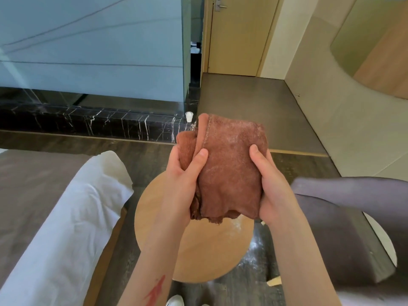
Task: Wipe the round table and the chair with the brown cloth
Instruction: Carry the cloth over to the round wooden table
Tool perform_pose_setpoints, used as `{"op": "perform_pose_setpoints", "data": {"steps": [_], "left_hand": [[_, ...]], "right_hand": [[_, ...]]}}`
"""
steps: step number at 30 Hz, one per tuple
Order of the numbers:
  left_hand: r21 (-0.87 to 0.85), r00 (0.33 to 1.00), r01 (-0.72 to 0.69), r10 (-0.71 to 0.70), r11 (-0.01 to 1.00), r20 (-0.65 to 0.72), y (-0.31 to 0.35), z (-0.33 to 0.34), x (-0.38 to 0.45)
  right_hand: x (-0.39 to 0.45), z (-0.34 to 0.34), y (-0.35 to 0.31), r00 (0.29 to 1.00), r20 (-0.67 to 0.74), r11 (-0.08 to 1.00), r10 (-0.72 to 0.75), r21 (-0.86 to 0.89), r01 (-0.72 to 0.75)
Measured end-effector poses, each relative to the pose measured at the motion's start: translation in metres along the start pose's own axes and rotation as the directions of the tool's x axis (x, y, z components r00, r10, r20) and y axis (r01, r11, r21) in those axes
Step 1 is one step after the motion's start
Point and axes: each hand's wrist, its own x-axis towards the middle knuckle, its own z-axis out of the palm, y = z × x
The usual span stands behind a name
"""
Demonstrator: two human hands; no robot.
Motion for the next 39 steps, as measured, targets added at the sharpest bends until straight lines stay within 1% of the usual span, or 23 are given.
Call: {"op": "perform_pose_setpoints", "data": {"steps": [3, 5, 9, 15, 18, 20, 22, 26, 29, 31, 35, 39], "left_hand": [[0.017, 0.999, 0.043, -0.043, 0.999, 0.014, -0.020, -0.009, 0.016], [0.036, 0.996, 0.090, -0.090, 0.995, 0.003, -0.036, -0.018, 0.028], [0.060, 0.989, 0.146, -0.144, 0.988, -0.027, -0.069, -0.038, 0.052], [0.130, 0.981, 0.195, -0.189, 0.972, -0.052, -0.131, -0.058, 0.080], [0.156, 0.975, 0.221, -0.216, 0.963, -0.050, -0.173, -0.071, 0.081], [0.167, 0.969, 0.247, -0.241, 0.955, -0.055, -0.210, -0.082, 0.077], [0.151, 0.951, 0.310, -0.303, 0.939, -0.066, -0.237, -0.092, 0.067], [0.136, 0.909, 0.416, -0.405, 0.899, -0.098, -0.313, -0.116, 0.055], [0.172, 0.900, 0.437, -0.426, 0.883, -0.094, -0.368, -0.132, 0.050], [0.200, 0.893, 0.450, -0.439, 0.870, -0.100, -0.396, -0.138, 0.050], [0.187, 0.883, 0.469, -0.458, 0.863, -0.101, -0.434, -0.139, 0.054], [0.193, 0.877, 0.481, -0.469, 0.855, -0.105, -0.450, -0.145, 0.057]], "right_hand": [[0.018, -0.007, 0.018, 0.997, 0.018, 0.997, 0.070, 0.030, -0.071], [0.033, -0.012, 0.034, 0.990, -0.016, 0.990, 0.141, 0.023, -0.141], [0.065, -0.020, 0.066, 0.970, -0.105, 0.975, 0.220, 0.003, -0.221], [0.108, -0.047, 0.120, 0.968, -0.182, 0.985, 0.171, 0.020, -0.170], [0.116, -0.069, 0.160, 0.953, -0.244, 0.983, 0.181, 0.029, -0.179], [0.119, -0.089, 0.193, 0.939, -0.275, 0.978, 0.206, 0.033, -0.205], [0.116, -0.104, 0.220, 0.922, -0.303, 0.970, 0.243, 0.047, -0.240], [0.120, -0.148, 0.286, 0.885, -0.346, 0.949, 0.312, 0.068, -0.308], [0.123, -0.174, 0.327, 0.871, -0.355, 0.939, 0.339, 0.073, -0.336], [0.128, -0.188, 0.347, 0.851, -0.387, 0.932, 0.355, 0.081, -0.353], [0.137, -0.205, 0.379, 0.792, -0.496, 0.924, 0.357, 0.064, -0.377], [0.143, -0.214, 0.390, 0.770, -0.494, 0.909, 0.403, 0.124, -0.397]]}}
